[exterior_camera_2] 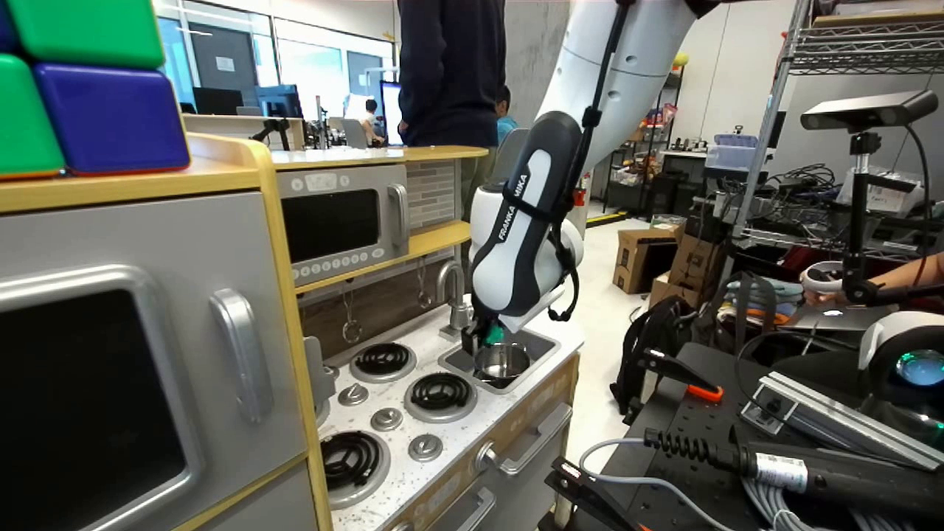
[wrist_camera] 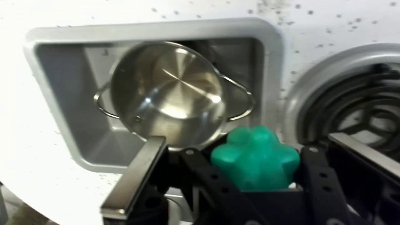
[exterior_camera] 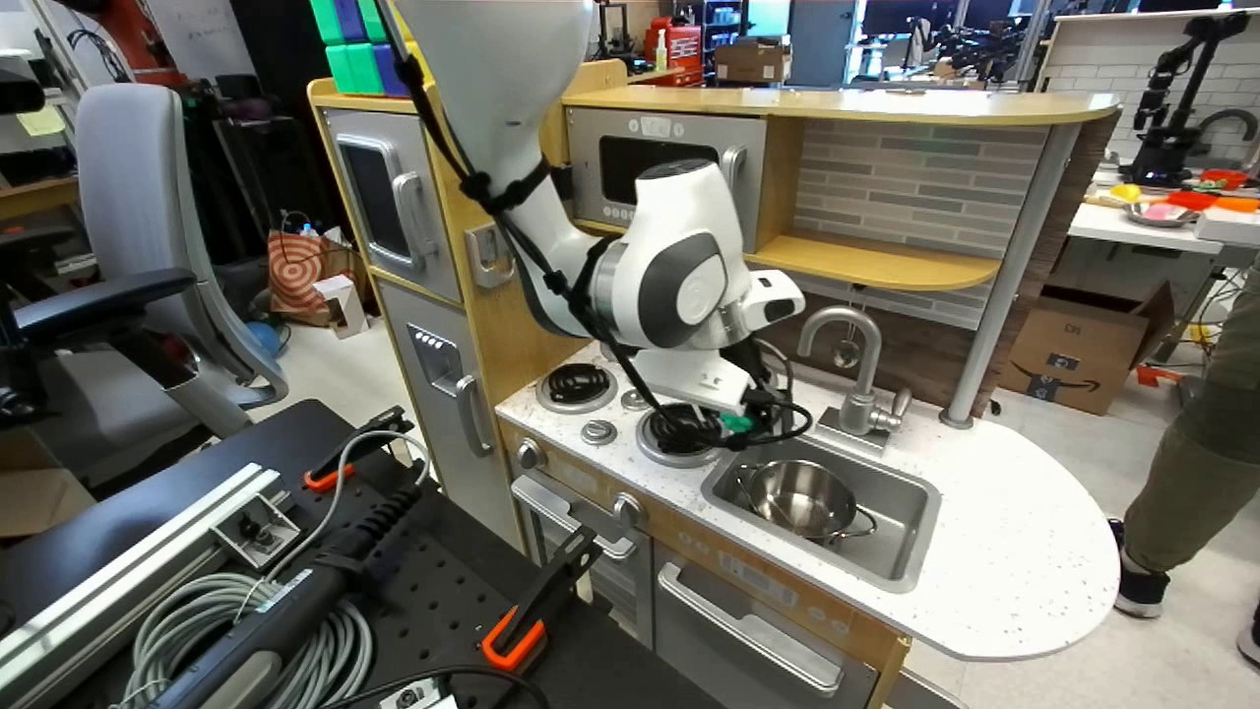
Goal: Take the blue object from the stove and put it in the pot
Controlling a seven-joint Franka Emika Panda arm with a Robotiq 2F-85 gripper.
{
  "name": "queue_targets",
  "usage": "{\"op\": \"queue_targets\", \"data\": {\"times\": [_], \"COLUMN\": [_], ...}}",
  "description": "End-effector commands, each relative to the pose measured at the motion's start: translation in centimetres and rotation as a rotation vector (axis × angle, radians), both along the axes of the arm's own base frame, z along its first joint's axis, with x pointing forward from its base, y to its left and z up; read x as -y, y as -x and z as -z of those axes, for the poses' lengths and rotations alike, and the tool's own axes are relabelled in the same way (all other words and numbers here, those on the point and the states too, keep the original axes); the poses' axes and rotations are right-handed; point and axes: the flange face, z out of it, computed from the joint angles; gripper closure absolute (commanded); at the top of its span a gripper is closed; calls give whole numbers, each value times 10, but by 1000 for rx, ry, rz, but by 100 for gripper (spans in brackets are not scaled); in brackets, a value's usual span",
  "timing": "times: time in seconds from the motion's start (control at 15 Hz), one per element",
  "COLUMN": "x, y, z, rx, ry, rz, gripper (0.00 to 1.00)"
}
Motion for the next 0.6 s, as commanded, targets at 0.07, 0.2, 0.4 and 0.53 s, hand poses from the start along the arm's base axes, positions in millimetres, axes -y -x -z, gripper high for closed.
{"op": "queue_targets", "data": {"times": [0.07, 0.2, 0.4, 0.53], "x": [58, 70, 75, 74], "y": [-33, -43, -52, -55], "z": [-3, 2, 18, 31], "rx": [-141, -209, -305, -355], "ry": [55, 80, 113, 121], "rz": [217, 287, 365, 402], "gripper": [98, 98, 98, 98]}}
